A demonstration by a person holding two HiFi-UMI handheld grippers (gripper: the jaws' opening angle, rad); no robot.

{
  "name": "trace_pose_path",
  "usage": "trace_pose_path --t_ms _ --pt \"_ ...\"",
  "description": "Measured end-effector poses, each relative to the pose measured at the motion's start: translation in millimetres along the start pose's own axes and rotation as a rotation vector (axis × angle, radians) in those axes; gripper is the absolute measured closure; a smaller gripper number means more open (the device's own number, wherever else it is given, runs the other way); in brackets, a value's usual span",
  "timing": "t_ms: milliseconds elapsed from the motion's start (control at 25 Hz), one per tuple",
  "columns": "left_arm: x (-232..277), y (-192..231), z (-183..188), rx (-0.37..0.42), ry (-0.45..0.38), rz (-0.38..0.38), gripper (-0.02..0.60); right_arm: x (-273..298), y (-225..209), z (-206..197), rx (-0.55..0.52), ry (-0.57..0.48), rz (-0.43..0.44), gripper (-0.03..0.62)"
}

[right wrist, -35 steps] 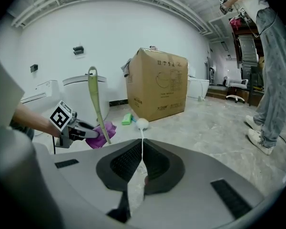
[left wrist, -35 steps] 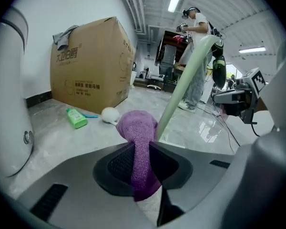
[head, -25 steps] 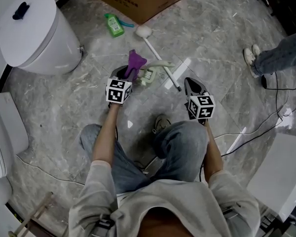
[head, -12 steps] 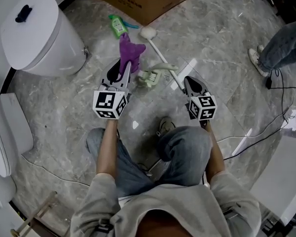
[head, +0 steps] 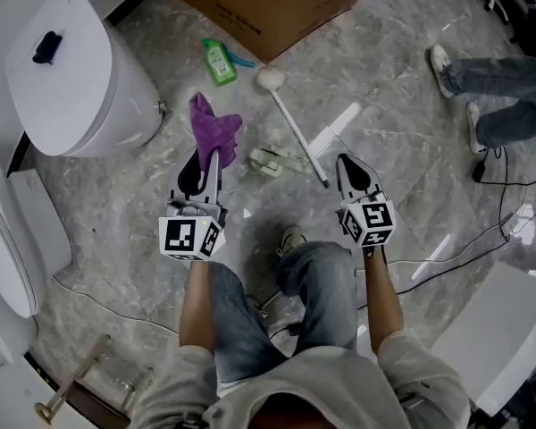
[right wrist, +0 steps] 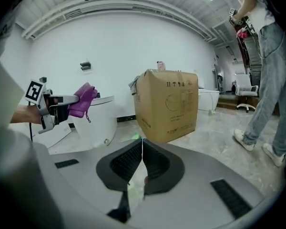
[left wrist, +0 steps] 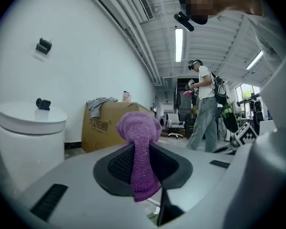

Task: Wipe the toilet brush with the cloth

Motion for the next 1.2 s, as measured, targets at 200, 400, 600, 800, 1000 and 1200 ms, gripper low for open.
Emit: trace_pose_path --t_ms 200,400,600,800,1000,1200 --pt "-4 -15 44 0.004 0.103 0.019 0.488 -33 -11 78 0.025 0.008 -0.011 0.563" --pt "-24 -34 105 -0.043 0.184 0.036 0.488 -72 -14 151 0.056 0.035 -0.020 0.563" --pt "-38 -55 181 -0.083 0.240 0.048 0.488 -106 -7 240 0.070 0.057 0.000 0.563" --pt "-33 -68 258 -0.019 0.263 0.059 0.486 -128 -4 313 0.085 0.049 0.033 0.563" --pt "-28 -69 324 0.020 0.253 0.067 0.487 -139 -4 359 0.097 0.048 0.044 0.563" --pt "-24 -67 386 0.047 0.212 0.095 0.487 -144 -6 411 0.078 -0.003 0.040 0.563"
Point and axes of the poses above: the fingertips, and each gripper's own axes: x forward along the fingers, y to its left, z out of its top, the point moved 5 cm from there along -x, backward along the fingers, and after that the axes turned 1 degree about -x, right-handed, at the moved point
